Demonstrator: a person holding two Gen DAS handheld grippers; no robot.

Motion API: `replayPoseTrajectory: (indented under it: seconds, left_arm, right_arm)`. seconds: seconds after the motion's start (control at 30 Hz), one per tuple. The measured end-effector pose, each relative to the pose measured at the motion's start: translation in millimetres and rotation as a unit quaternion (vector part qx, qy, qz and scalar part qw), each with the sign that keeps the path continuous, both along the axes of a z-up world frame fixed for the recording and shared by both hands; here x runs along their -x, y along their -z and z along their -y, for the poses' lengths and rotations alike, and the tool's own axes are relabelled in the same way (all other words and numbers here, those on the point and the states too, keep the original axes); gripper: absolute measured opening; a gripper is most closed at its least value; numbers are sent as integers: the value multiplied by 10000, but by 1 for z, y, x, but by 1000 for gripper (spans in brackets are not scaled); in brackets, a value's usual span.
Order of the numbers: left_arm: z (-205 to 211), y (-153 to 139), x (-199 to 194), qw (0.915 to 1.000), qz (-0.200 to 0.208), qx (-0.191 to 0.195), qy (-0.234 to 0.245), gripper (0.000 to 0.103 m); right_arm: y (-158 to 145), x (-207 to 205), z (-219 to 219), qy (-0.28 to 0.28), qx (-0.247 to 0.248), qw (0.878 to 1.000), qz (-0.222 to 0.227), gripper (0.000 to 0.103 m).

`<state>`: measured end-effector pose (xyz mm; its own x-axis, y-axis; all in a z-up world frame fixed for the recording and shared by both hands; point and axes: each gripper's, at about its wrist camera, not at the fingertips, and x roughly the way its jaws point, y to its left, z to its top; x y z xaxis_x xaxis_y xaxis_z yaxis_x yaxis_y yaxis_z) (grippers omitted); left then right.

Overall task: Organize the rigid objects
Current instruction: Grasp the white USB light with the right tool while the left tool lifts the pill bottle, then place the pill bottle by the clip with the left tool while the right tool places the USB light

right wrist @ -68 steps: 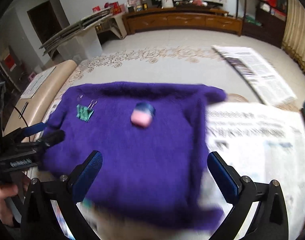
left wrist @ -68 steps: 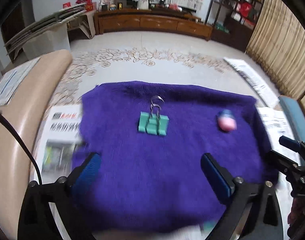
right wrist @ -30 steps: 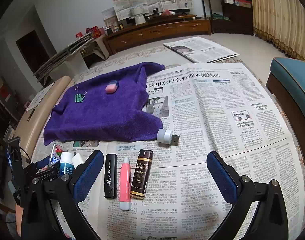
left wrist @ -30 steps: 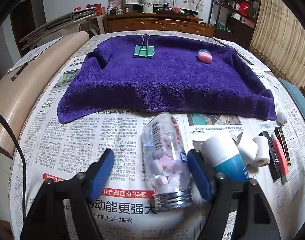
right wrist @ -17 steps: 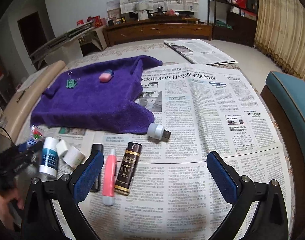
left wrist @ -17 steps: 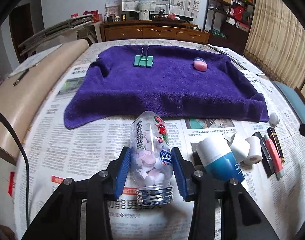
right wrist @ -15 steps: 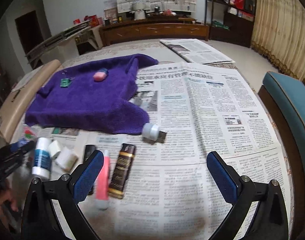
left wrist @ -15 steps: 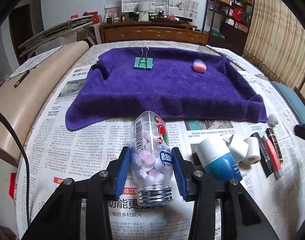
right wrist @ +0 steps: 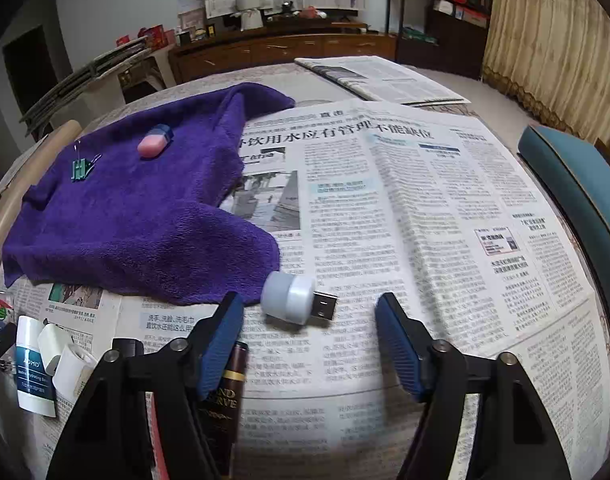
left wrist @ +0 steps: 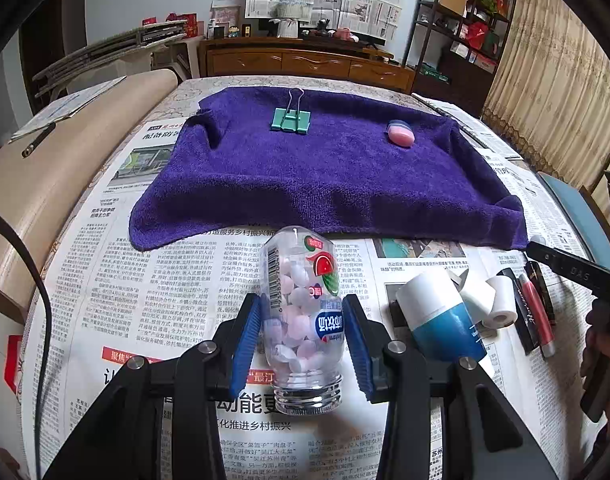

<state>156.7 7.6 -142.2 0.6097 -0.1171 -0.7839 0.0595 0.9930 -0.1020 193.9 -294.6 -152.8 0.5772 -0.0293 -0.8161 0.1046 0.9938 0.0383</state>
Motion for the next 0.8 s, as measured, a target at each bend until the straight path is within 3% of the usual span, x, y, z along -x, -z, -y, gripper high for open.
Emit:
replayPoseTrajectory:
  seconds: [0.13,0.2,0.3,0.8]
  left_arm:
    - [-3,1,0,10000,-19,39,-24,40]
    - [-4,2,0,10000,-23,17,-55,40]
    - [-7,2,-1,10000,-26,36,-81,40]
    - [-21,-15,6,9998,120,150,-113,39]
  right_arm:
    - [1,4,-5,10,129,9999,105,53]
    - [0,5,-4,18,124,9998,130,42]
    - [-1,5,-2,-5,96,9999,132,37]
    - [-27,21,0,-184,-155,9991,349,37]
